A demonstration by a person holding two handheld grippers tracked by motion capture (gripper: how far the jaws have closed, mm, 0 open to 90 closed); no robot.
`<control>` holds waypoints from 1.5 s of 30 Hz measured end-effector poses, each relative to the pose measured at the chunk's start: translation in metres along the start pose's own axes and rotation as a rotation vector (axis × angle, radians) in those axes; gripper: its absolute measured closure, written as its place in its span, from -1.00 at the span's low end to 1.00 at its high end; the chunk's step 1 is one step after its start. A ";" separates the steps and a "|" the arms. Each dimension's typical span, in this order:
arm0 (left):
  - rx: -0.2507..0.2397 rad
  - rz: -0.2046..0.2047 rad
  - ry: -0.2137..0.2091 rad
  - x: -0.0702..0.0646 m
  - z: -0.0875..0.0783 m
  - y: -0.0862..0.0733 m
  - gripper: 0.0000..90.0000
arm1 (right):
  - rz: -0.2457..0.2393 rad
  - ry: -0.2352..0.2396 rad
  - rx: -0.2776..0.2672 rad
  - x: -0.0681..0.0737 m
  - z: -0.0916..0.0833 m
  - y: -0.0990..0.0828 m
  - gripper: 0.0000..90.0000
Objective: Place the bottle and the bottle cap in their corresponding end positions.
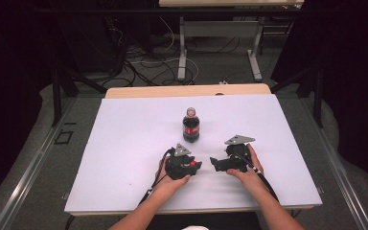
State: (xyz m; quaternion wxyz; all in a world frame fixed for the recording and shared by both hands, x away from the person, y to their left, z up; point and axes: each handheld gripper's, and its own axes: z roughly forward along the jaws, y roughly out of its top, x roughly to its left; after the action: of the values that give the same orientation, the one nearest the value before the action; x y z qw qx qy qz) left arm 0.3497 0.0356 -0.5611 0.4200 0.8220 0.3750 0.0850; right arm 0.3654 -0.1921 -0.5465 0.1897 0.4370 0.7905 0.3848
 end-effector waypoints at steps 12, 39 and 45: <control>0.019 0.005 0.016 0.002 0.003 -0.002 0.30 | 0.007 0.000 -0.017 -0.001 -0.002 0.000 -1.00; -0.129 -0.005 0.134 0.052 -0.094 0.002 -0.46 | 0.056 -0.008 -0.012 -0.015 -0.015 0.003 -1.00; -0.137 -0.067 0.213 0.075 -0.116 -0.010 -0.51 | 0.065 -0.020 -0.018 -0.020 -0.025 -0.001 -1.00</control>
State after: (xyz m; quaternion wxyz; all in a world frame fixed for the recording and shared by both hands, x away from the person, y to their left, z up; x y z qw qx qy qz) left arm 0.3450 0.1633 -0.5083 0.4355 0.7647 0.4381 0.1832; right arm 0.3597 -0.2205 -0.5319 0.1890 0.4644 0.7706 0.3935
